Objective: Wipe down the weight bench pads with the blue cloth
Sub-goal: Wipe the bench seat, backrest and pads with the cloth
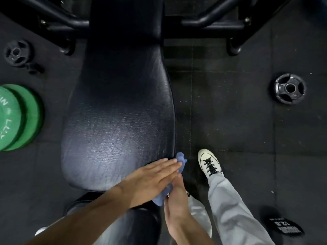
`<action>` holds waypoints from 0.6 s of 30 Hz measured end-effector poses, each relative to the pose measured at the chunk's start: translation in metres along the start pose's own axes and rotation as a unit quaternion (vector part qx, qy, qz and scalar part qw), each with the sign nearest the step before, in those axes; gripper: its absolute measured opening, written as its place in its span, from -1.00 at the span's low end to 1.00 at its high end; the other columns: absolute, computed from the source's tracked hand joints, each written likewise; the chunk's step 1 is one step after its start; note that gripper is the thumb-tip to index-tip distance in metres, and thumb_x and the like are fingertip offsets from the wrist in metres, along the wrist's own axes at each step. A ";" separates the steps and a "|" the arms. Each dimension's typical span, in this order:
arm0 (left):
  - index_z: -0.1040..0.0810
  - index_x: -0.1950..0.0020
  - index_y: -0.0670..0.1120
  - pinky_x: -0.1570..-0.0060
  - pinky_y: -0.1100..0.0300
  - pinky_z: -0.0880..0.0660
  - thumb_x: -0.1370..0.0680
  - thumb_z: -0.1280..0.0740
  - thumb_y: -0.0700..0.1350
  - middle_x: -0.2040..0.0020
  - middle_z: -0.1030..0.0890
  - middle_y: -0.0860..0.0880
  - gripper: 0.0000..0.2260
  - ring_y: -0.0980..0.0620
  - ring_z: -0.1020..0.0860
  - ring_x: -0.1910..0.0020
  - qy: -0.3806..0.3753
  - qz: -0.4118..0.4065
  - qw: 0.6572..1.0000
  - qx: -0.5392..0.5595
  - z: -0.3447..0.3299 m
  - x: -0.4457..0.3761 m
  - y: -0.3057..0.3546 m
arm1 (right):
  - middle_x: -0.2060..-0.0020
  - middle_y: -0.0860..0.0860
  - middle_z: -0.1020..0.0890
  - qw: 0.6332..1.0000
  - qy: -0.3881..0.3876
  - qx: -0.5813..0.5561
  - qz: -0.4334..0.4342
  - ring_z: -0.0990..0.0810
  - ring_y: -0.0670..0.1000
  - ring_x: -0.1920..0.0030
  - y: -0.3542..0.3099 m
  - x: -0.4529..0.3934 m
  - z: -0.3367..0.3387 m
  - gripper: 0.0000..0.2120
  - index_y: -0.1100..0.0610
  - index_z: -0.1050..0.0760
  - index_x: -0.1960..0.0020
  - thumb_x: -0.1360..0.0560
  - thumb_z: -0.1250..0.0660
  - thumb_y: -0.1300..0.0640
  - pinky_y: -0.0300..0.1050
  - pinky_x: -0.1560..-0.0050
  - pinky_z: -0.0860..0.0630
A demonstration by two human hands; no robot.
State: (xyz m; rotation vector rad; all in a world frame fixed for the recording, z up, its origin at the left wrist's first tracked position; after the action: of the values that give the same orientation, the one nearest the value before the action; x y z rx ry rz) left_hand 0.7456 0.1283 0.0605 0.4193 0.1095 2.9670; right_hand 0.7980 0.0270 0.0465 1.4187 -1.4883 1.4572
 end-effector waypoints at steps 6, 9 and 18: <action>-0.32 -0.58 -0.19 -0.61 -0.05 0.12 -0.61 -0.31 -0.04 -0.65 -0.22 -0.15 -0.44 -0.09 -0.12 -0.66 -0.005 -0.032 0.999 0.015 0.010 -0.022 -0.016 | -0.05 -0.03 -0.76 0.998 0.047 -0.014 -0.041 -0.73 -0.17 -0.03 -0.010 -0.018 0.003 -0.63 0.02 -0.55 -0.34 -0.75 -0.04 -0.03 -0.30 0.00 -0.57; -0.40 -0.54 -0.18 -0.62 -0.07 0.07 -0.68 -0.23 0.00 -0.60 -0.34 -0.15 -0.54 -0.09 -0.22 -0.63 0.006 -0.036 0.999 0.013 0.014 -0.037 -0.026 | 0.07 -0.01 -0.79 0.997 0.031 -0.030 -0.059 -0.75 -0.13 0.07 -0.017 -0.030 0.002 -0.63 0.08 -0.60 -0.24 -0.74 -0.06 -0.04 -0.32 0.18 -0.63; -0.60 -0.21 -0.04 -0.57 -0.09 -0.11 -0.74 -0.04 -0.03 -0.17 -0.60 -0.01 -0.66 -0.06 -0.55 -0.27 0.010 -0.032 0.999 0.010 0.034 -0.084 -0.081 | 0.09 0.08 -0.77 0.998 -0.046 -0.031 -0.040 -0.71 -0.01 0.00 -0.077 -0.057 -0.018 -0.60 0.20 -0.64 -0.13 -0.72 -0.04 0.10 -0.14 -0.09 -0.53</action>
State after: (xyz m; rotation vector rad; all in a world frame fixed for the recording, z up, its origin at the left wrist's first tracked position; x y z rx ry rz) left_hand 0.8454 0.1972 0.0628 0.3811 0.1523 2.9096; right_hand 0.8796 0.0735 0.0199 1.5064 -1.5017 1.3020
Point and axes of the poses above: each hand's wrist, its own x-axis away from the middle knuckle, its own z-axis out of the back of the hand, y = z × x, the point moved 3 cm from there along -x, towards the middle knuckle
